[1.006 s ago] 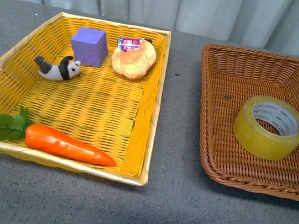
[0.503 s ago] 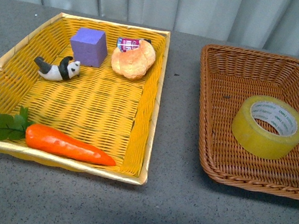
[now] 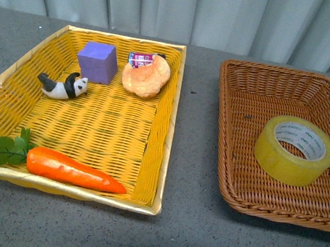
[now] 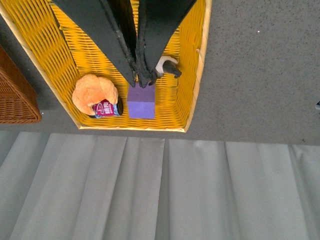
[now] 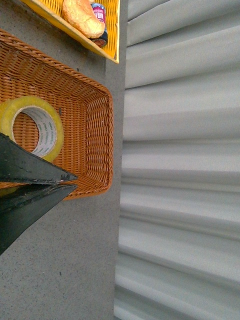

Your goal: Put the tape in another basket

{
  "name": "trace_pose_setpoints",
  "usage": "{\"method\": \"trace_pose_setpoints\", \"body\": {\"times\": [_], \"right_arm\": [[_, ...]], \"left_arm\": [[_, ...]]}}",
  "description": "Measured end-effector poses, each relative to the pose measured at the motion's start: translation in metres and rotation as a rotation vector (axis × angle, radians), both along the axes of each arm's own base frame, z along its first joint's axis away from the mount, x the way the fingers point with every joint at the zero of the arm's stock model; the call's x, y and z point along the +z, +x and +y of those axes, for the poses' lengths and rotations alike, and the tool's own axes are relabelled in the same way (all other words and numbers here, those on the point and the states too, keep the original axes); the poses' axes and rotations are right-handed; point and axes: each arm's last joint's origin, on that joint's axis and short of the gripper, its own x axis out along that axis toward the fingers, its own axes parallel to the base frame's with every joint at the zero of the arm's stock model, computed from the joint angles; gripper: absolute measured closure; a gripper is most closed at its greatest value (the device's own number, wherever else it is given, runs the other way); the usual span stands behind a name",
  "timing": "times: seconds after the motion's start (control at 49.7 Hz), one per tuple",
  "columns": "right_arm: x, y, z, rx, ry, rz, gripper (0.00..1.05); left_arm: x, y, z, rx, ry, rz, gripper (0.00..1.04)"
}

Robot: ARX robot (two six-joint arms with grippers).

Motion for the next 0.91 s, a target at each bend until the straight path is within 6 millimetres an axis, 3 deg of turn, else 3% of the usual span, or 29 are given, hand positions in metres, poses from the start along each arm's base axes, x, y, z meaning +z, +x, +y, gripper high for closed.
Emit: {"method": "trace_pose_setpoints", "body": {"times": [0.644,0.664,0.906], "right_arm": [[0.005,-0.035,0.0,0.0,0.002,-0.016,1.04],[0.007,-0.044,0.0,0.0,0.002,-0.024,1.04],[0.007,-0.05,0.0,0.0,0.002,-0.025,1.04]], "left_arm": [[0.008,-0.035,0.0,0.0,0.0,-0.024,1.01],[0.01,-0.045,0.0,0.0,0.0,-0.032,1.01],[0.011,-0.051,0.0,0.0,0.0,-0.034,1.01]]}}
